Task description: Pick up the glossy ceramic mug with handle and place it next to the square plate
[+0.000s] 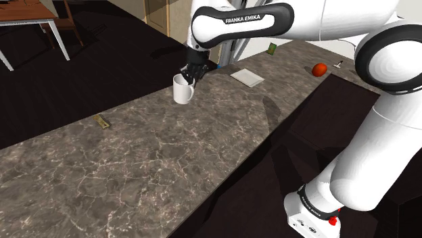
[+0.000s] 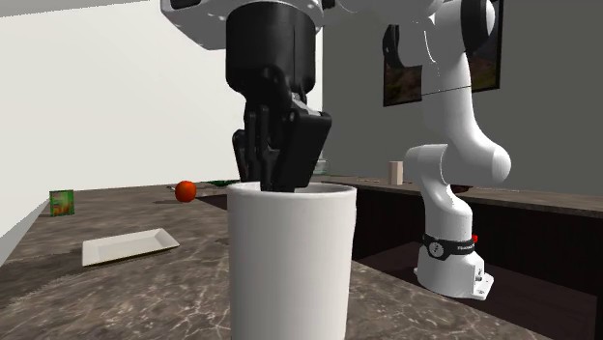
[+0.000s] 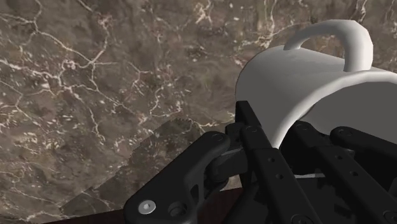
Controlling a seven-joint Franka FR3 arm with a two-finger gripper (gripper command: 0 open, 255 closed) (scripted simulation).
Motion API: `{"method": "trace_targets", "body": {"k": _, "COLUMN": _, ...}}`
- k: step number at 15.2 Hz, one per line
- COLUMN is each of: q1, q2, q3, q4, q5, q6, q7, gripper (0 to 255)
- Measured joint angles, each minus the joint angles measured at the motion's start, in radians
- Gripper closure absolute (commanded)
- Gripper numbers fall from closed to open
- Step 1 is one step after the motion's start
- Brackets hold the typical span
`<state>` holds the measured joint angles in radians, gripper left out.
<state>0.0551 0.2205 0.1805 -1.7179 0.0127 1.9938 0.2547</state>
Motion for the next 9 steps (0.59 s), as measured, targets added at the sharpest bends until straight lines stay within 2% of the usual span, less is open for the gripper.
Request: {"method": "trace_targets", "body": {"k": 9, "q1": 0.000, "q2": -0.013, "q3": 0.001, "q4": 0.107, "q5": 0.002, "q6": -0.120, "q7": 0.003, "gripper": 255}}
